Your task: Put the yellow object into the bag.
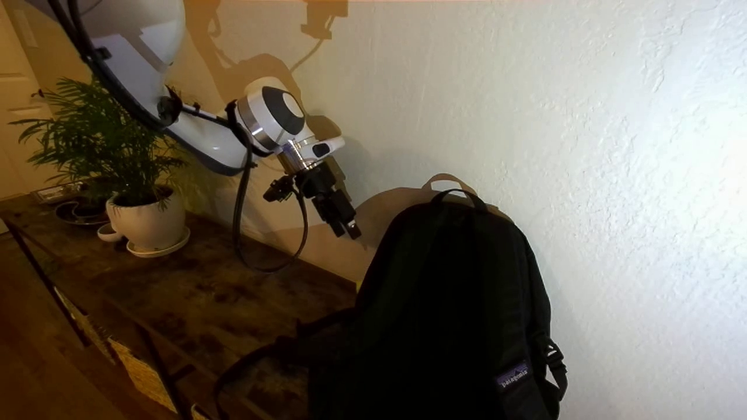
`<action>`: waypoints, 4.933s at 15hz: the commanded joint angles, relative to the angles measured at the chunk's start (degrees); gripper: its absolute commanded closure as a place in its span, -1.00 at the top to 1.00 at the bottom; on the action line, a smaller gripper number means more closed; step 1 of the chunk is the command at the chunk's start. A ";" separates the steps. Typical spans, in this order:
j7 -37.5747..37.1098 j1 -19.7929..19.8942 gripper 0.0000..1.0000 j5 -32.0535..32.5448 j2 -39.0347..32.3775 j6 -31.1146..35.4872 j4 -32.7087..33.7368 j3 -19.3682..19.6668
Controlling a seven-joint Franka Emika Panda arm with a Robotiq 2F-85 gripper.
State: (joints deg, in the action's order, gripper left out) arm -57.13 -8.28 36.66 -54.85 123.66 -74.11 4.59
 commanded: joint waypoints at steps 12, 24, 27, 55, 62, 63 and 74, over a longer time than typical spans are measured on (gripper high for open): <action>15.99 -0.09 1.00 -10.37 -3.19 4.08 1.35 6.06; 12.94 -6.17 1.00 -7.94 -0.11 -0.27 -1.53 12.36; 12.63 -7.19 1.00 -7.21 0.59 -1.73 -2.24 13.53; 14.62 -3.24 1.00 -7.04 -4.28 1.00 1.45 14.39; 16.09 -2.21 1.00 -7.44 -8.18 0.50 4.51 14.39; 16.29 -2.03 1.00 -7.57 -8.78 0.44 5.16 14.36; 17.57 -2.09 -0.57 -8.69 -9.48 0.55 6.62 13.83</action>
State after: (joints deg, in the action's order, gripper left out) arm -41.27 -10.94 29.20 -64.95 123.54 -67.16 19.44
